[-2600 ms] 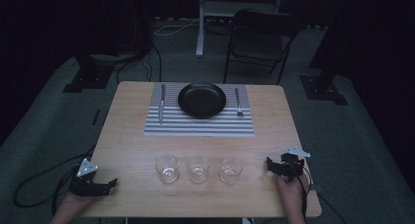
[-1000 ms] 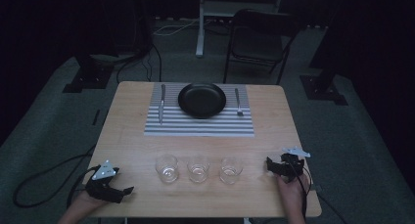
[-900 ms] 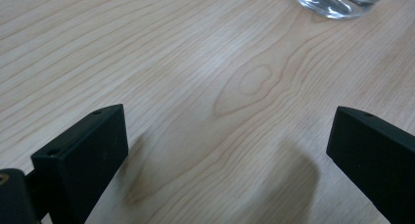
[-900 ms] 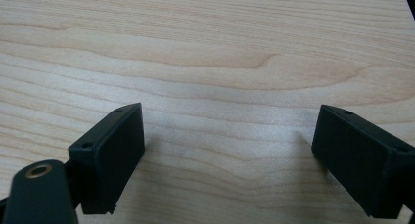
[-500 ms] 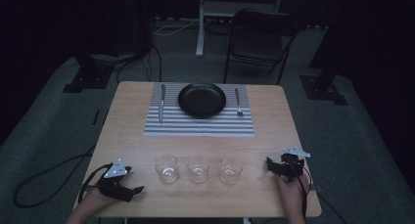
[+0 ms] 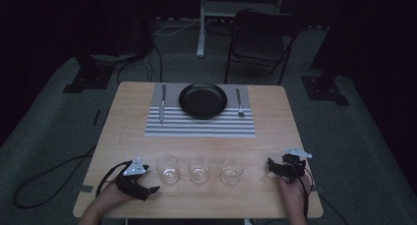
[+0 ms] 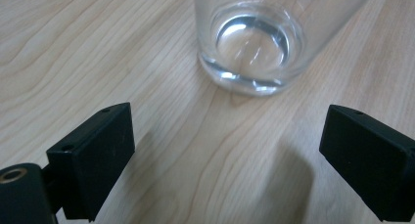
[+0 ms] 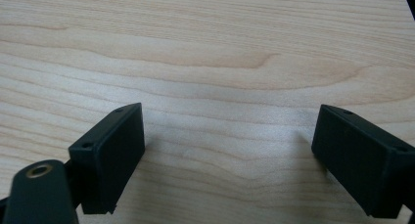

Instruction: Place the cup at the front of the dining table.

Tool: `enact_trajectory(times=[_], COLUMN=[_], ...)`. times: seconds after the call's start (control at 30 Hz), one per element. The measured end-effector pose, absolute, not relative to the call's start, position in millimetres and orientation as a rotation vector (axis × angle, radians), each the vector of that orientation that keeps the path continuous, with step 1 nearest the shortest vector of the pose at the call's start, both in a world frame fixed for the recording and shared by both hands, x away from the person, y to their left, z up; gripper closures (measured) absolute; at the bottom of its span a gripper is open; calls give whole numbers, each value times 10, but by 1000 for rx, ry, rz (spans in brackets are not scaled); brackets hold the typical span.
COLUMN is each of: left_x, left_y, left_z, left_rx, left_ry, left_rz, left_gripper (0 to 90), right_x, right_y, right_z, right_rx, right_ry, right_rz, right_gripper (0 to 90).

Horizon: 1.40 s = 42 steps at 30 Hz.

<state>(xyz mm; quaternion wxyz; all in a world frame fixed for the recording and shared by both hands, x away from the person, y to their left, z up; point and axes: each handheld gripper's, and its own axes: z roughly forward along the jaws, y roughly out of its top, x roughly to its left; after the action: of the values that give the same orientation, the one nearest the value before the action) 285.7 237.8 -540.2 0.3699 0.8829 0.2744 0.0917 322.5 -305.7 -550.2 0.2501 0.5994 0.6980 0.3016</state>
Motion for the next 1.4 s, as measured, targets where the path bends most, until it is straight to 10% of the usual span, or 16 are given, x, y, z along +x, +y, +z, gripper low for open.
enact_trajectory(times=[1.4], left_x=[2910], left_y=[1934], left_z=[-5354], left_rx=[1997], left_ry=[602], left_rz=[358], left_gripper=[147], right_x=[3224], right_y=[-3058], right_z=[-5502], right_rx=[1632], right_ry=[1901], right_rz=[821], right_gripper=[119])
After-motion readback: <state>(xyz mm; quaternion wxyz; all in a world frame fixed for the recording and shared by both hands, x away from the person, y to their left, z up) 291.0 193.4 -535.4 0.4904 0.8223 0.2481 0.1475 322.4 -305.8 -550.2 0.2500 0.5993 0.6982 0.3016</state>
